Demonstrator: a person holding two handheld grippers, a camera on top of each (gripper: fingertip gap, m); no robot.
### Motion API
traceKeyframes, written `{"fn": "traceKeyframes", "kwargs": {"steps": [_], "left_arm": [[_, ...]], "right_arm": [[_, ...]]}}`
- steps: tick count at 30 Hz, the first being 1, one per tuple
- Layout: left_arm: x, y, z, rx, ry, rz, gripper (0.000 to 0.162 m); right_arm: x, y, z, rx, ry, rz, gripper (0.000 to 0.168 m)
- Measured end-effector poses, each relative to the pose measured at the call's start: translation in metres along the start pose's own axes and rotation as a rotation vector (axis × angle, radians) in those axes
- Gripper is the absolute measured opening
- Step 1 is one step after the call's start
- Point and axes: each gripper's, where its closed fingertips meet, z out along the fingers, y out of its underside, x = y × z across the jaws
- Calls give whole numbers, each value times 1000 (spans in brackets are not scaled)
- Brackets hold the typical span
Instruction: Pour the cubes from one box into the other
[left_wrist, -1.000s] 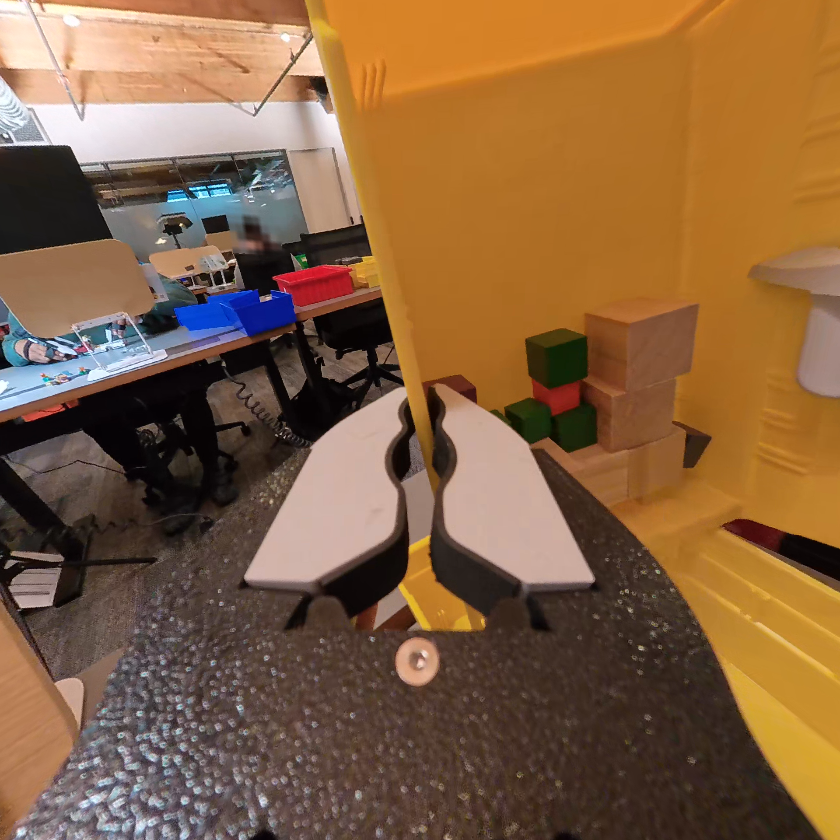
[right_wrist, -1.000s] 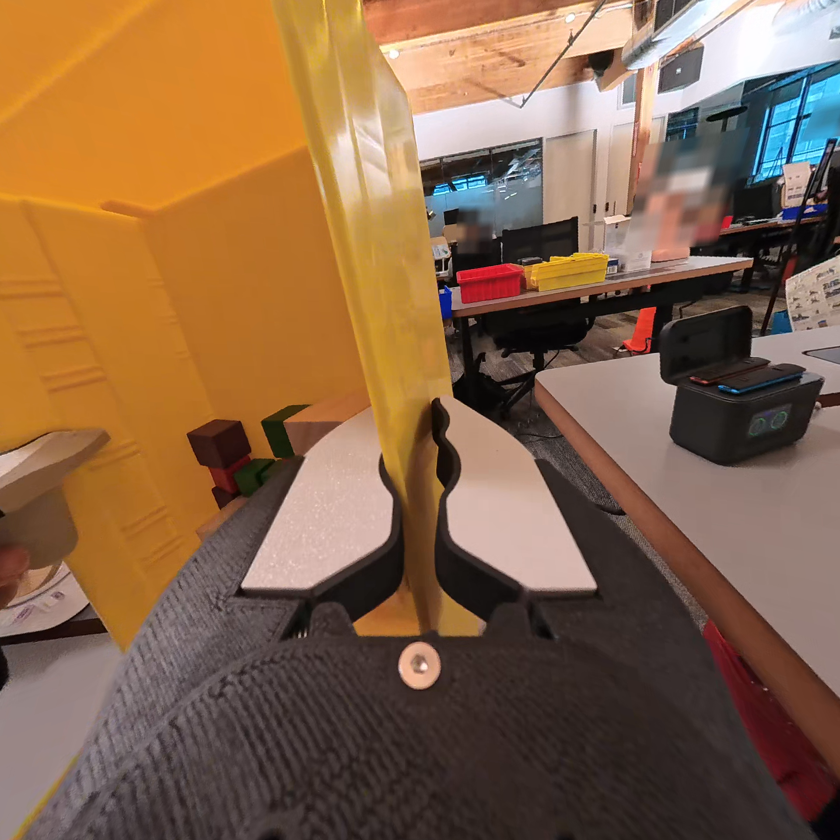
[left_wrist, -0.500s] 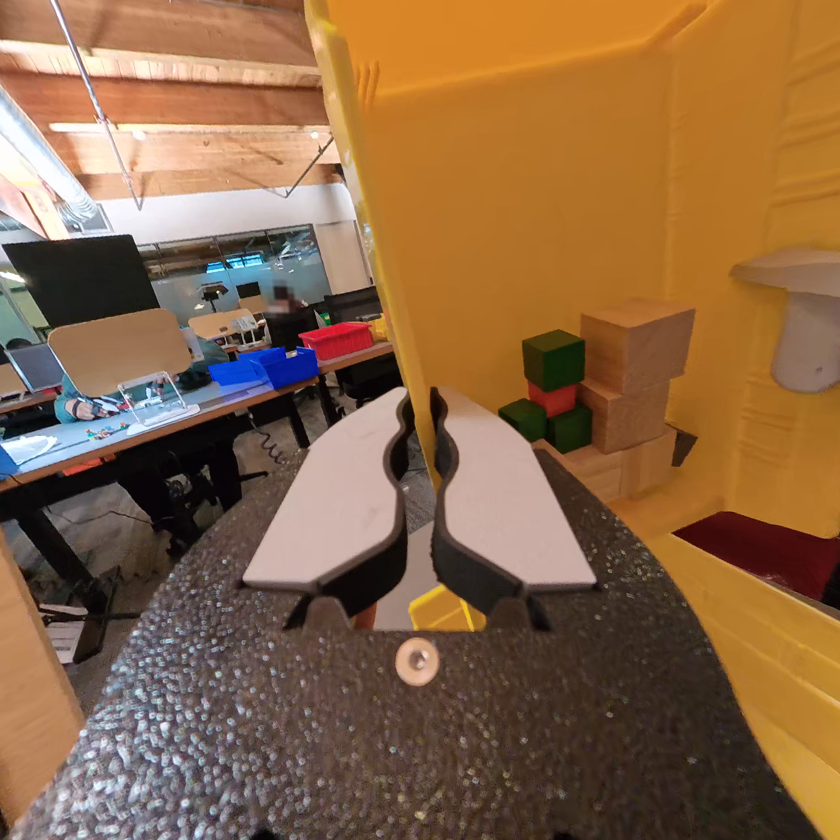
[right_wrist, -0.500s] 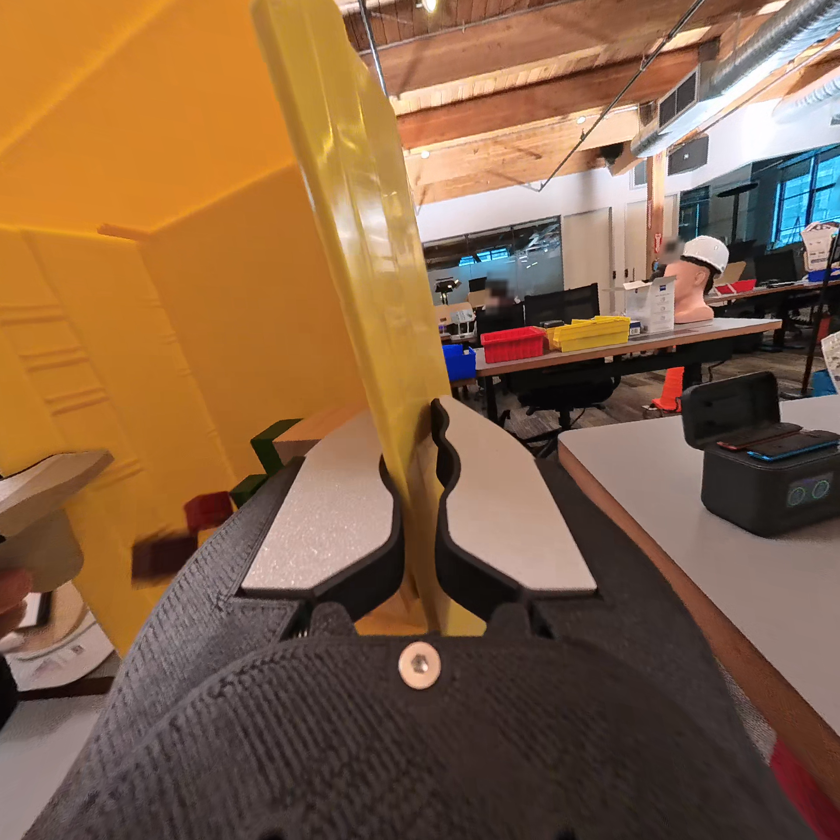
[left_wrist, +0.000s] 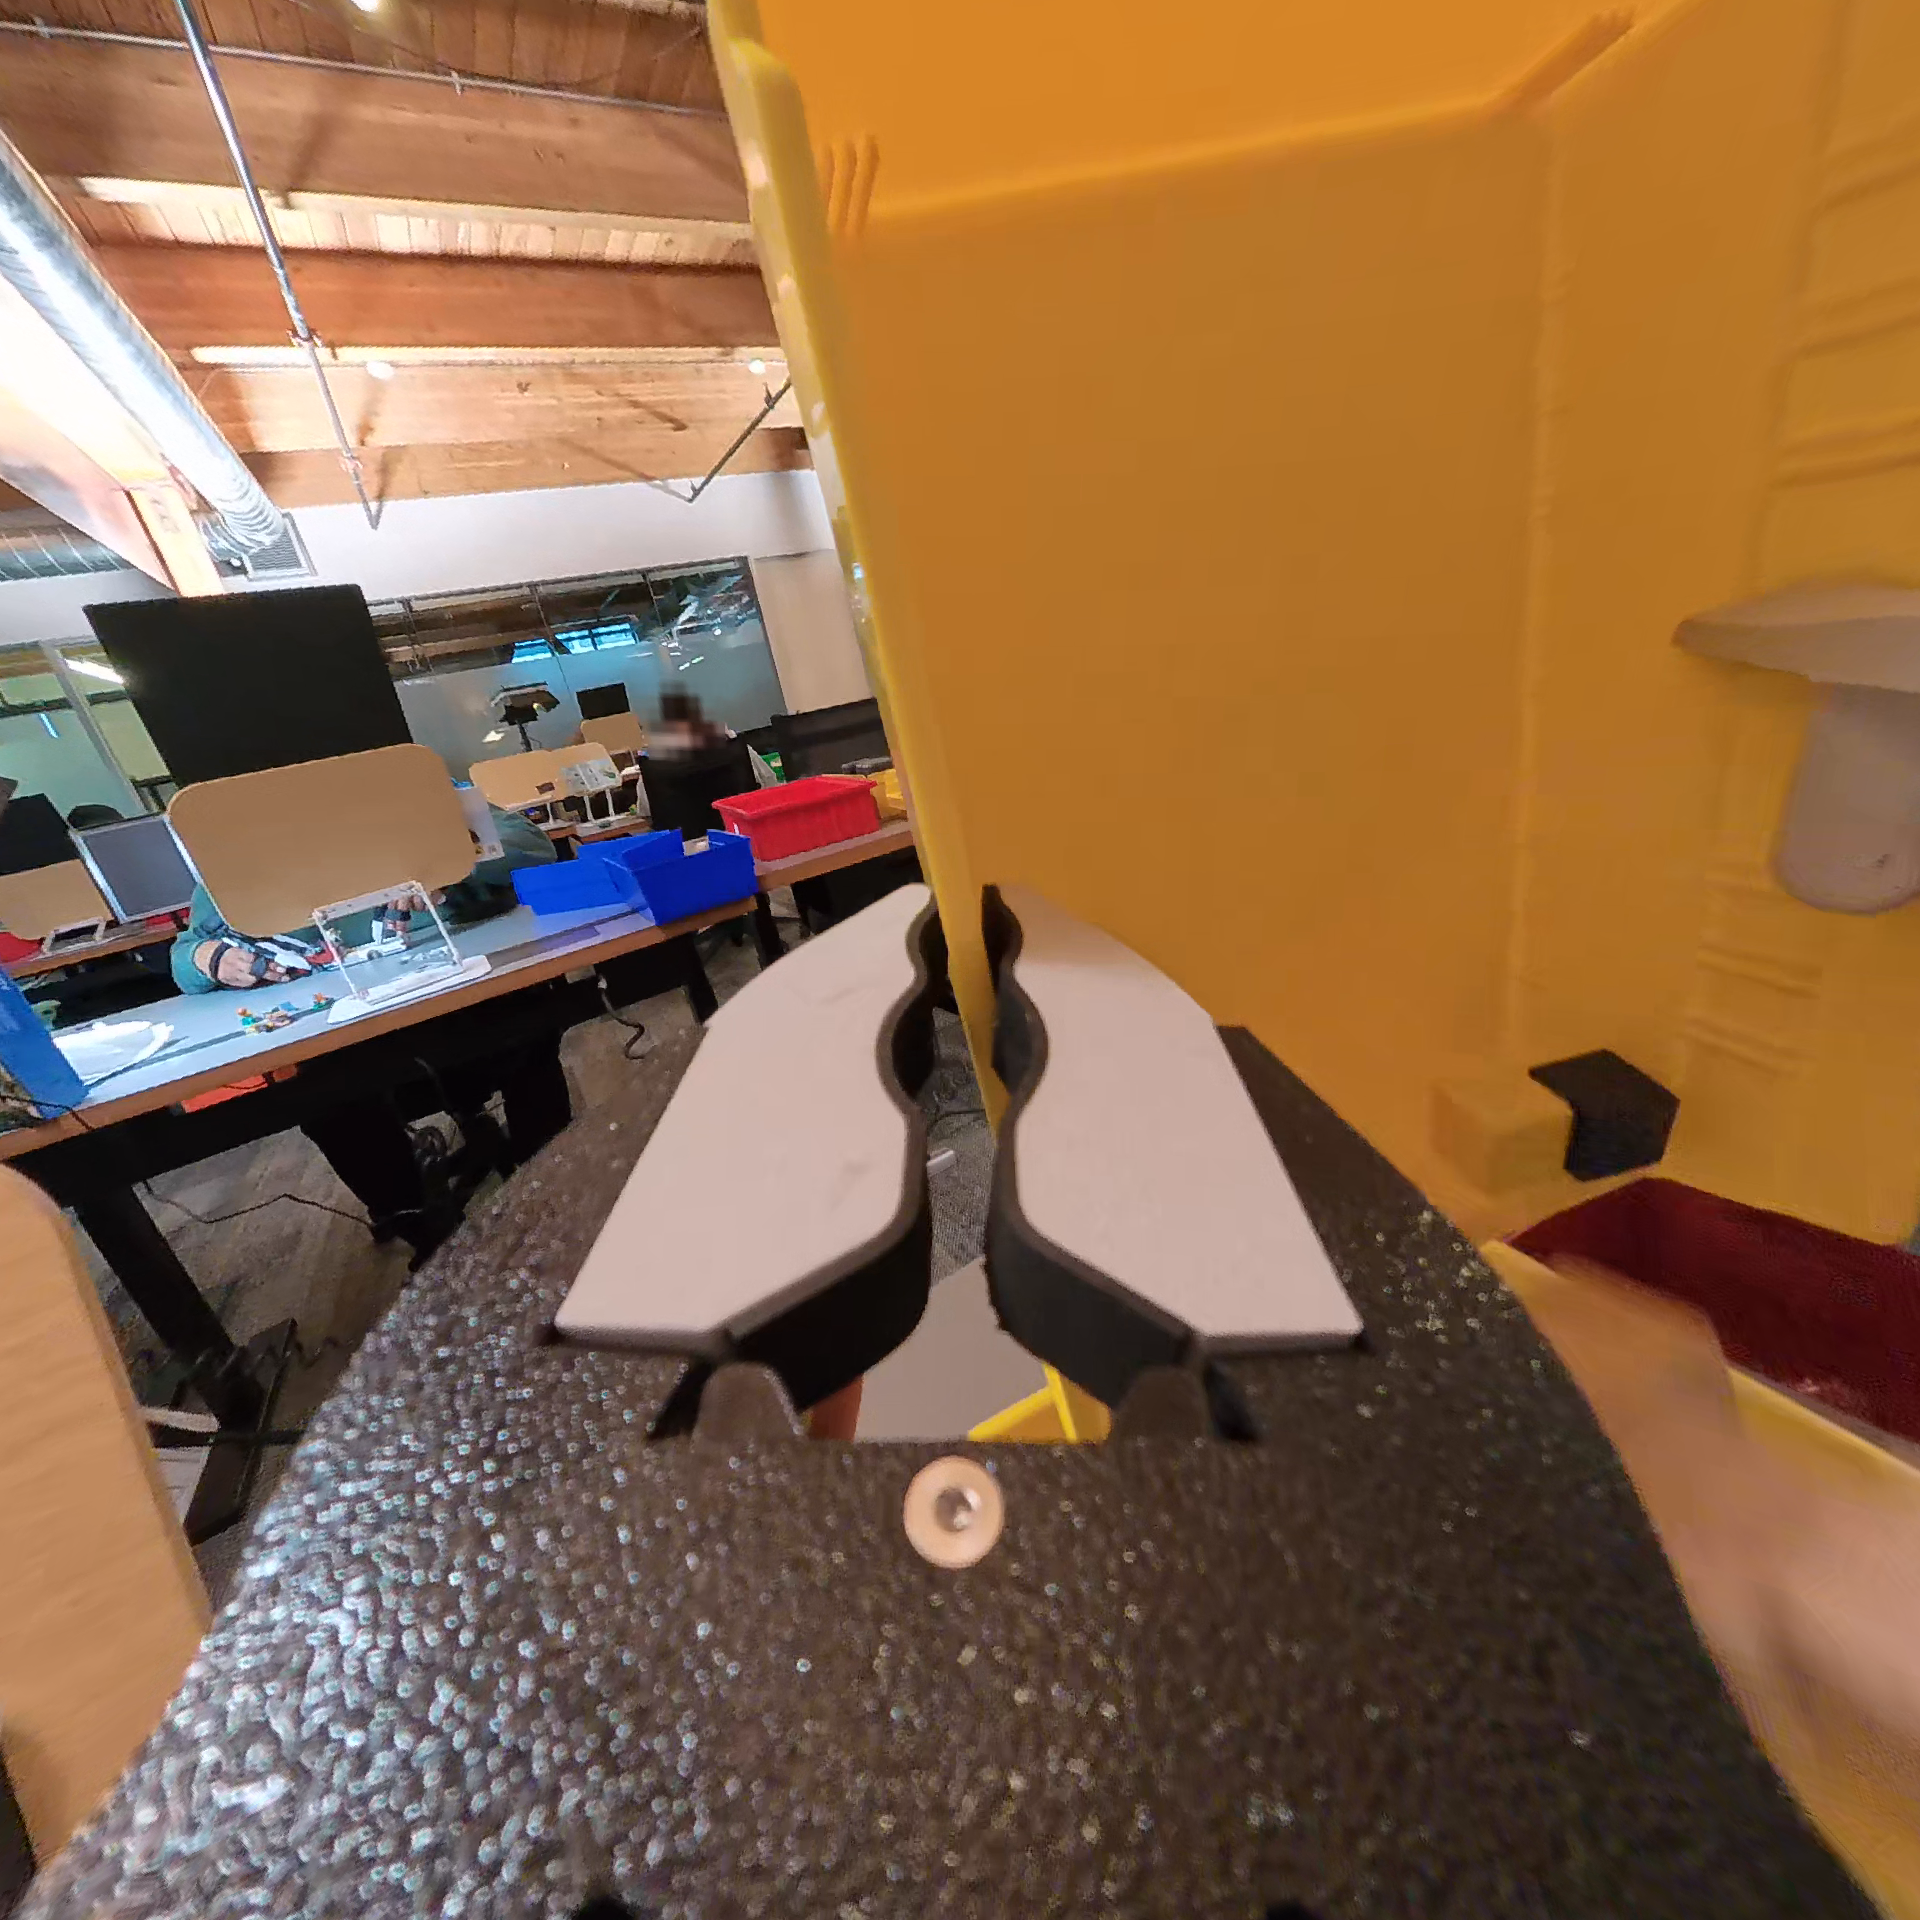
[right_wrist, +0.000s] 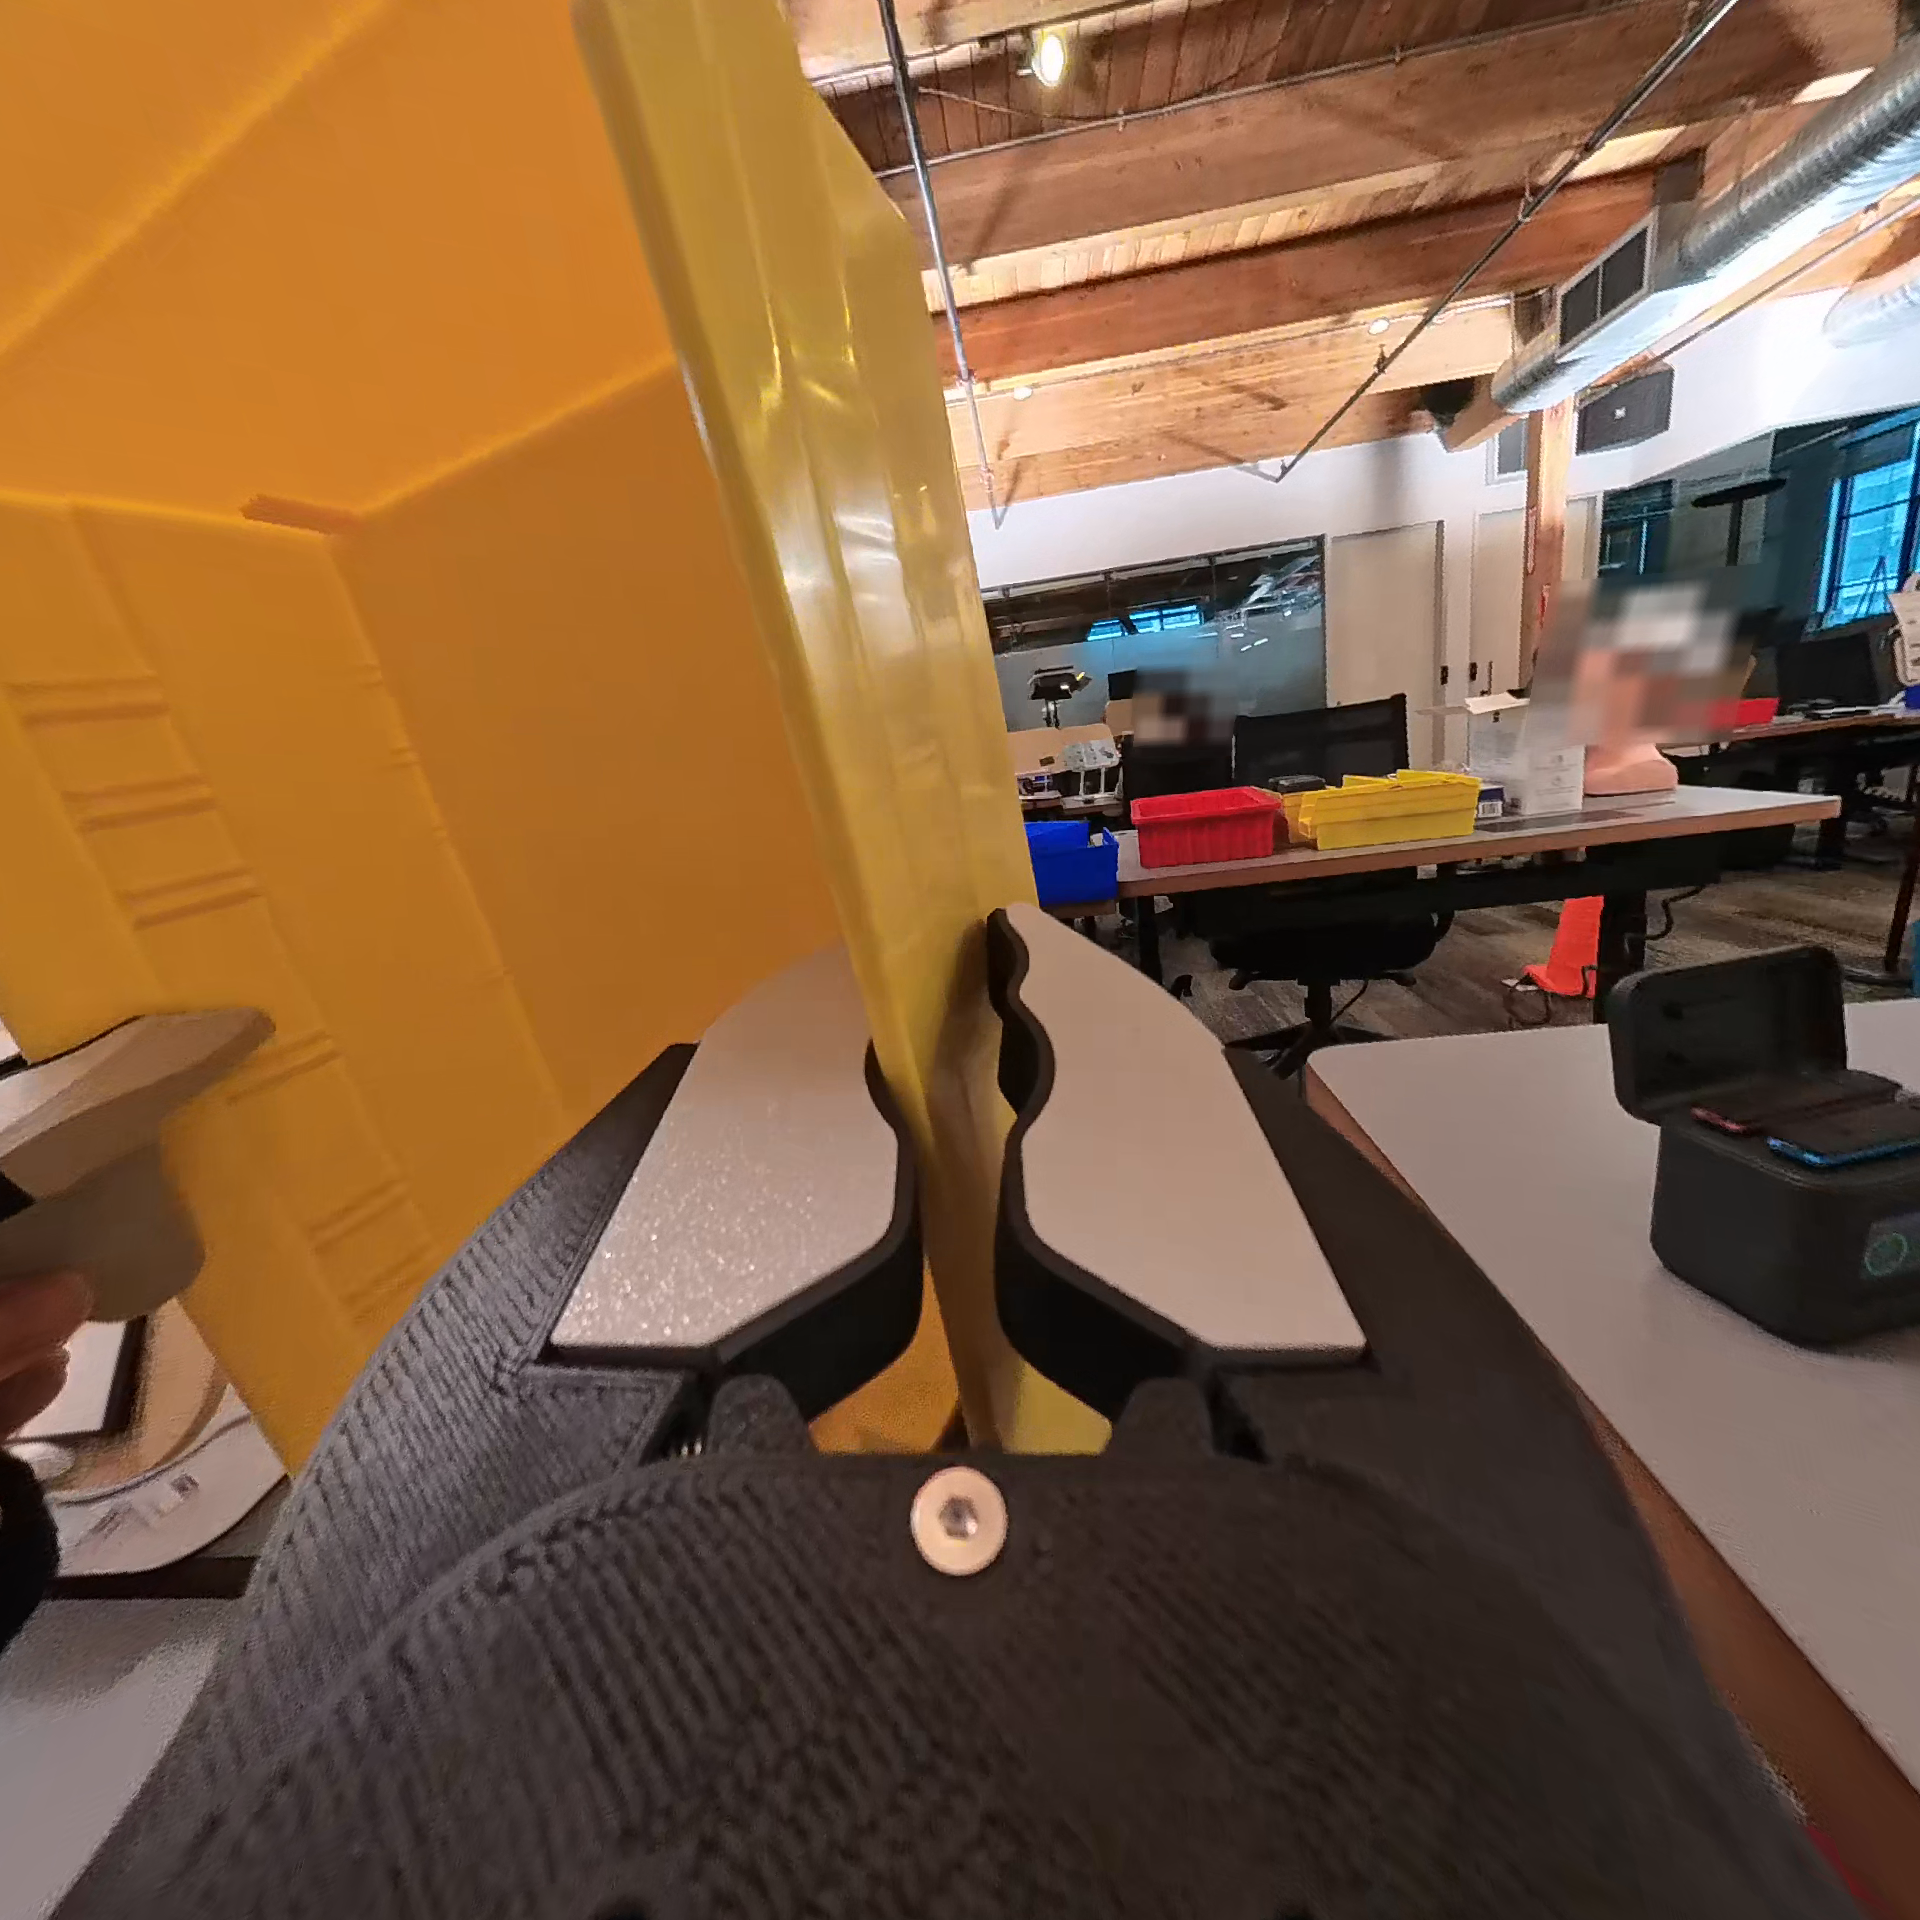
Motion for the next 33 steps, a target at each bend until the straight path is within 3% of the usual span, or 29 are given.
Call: {"fn": "traceKeyframes", "kwargs": {"steps": [7,13,18,27,30,33], "left_arm": [[-6,-16,0,34,-15,-2,5],[-6,-11,-4,35,-7,-20,5],[-1,-13,-9,84,10,-46,6],[2,-12,-10,94,23,-52,7],[3,-8,-9,60,41,-43,7],[6,1,-13,-42,76,-41,8]], "right_arm": [[-5,-8,2,10,-6,-14,9],[-7,-5,-1,6,-11,-21,9],[-11,-21,-10,111,-11,-52,9],[-8,-17,-12,100,-11,-53,10],[-5,-9,-14,50,1,-32,10],[-2,8,-20,-117,54,-105,7]]}}
